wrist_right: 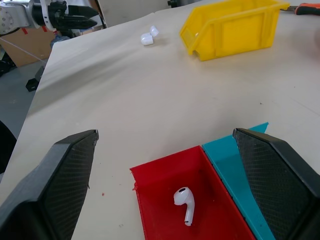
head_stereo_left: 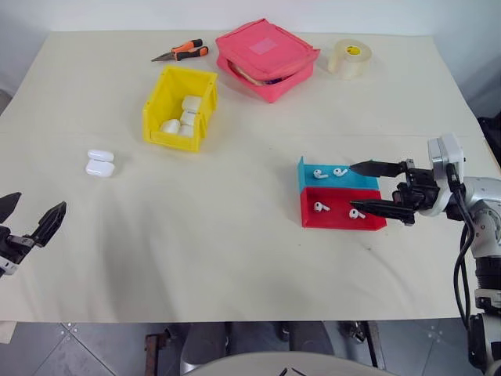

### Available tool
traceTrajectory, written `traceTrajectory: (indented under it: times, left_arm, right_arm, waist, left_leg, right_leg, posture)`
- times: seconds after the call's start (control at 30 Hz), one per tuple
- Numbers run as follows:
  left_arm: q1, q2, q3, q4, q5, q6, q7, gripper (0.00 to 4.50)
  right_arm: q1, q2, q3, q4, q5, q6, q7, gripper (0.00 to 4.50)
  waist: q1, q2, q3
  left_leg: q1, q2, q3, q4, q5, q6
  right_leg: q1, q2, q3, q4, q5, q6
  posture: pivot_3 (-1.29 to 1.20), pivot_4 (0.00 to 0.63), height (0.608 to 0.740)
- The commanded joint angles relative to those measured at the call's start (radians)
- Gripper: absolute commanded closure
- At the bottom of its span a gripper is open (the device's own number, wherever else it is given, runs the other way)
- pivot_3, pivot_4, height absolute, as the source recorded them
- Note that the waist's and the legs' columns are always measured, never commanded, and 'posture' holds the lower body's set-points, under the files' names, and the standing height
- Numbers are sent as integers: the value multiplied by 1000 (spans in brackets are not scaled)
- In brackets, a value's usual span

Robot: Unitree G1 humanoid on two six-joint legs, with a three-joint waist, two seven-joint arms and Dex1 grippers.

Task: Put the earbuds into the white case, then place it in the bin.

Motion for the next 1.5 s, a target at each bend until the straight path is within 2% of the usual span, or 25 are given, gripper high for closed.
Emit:
traceTrajectory:
  times: [0.03,0.3,0.67,0.87,0.97,1.1,1.37,1.5]
  left_arm:
    - [-20,12,11,-11,11,-32,15,37]
    - [-10,14,25,-43,9,-20,27,37]
    - [102,-2,93,-160,-9,54,74,37]
    - [68,27,61,-144,3,98,98,37]
    - [-21,66,13,-135,-6,215,176,37]
    - [-181,194,-114,-99,3,473,251,37]
    - [-546,359,-433,102,54,773,247,37]
    - [-724,394,-588,245,113,880,241,37]
  right_arm:
    - [-4,-13,-24,-18,4,-15,5,0]
    - [7,-12,-28,-25,5,-12,-8,0]
    - [-51,7,-12,26,-6,-26,2,0]
    - [-79,25,18,-10,1,-22,28,0]
    - [-107,39,32,2,-4,-27,23,0]
    - [-135,56,53,24,-17,-38,33,0]
    - [-137,71,66,13,-19,-30,29,0]
    - [-123,61,62,-1,-19,-18,28,0]
  waist:
    - [0,0,0]
    - [-1,0,0]
    - [-1,0,0]
    - [-1,0,0]
    - [2,0,0]
    - [4,0,0]
    - [-4,1,1]
    - [-5,1,1]
  left_leg:
    - [0,0,0,0,0,0]
    - [0,0,0,0,0,0]
    - [0,1,-2,0,0,0]
    - [0,0,-2,0,0,0]
    - [1,0,-2,0,0,0]
    - [0,0,-2,1,0,0]
    - [0,-1,2,-2,0,0]
    - [1,0,7,-1,0,0]
  right_leg:
    - [0,0,0,0,0,0]
    - [0,0,0,0,0,0]
    - [-1,0,1,0,0,0]
    - [-1,-1,1,0,0,0]
    - [-1,0,1,1,0,0]
    - [-1,0,0,2,0,-1]
    - [-3,0,-2,2,0,-1]
    - [-4,1,-4,3,0,-1]
  posture:
    - [0,150,740]
    - [0,150,740]
    - [0,150,740]
    - [0,150,740]
    - [0,150,740]
    - [0,150,740]
    - [0,150,740]
    - [0,150,740]
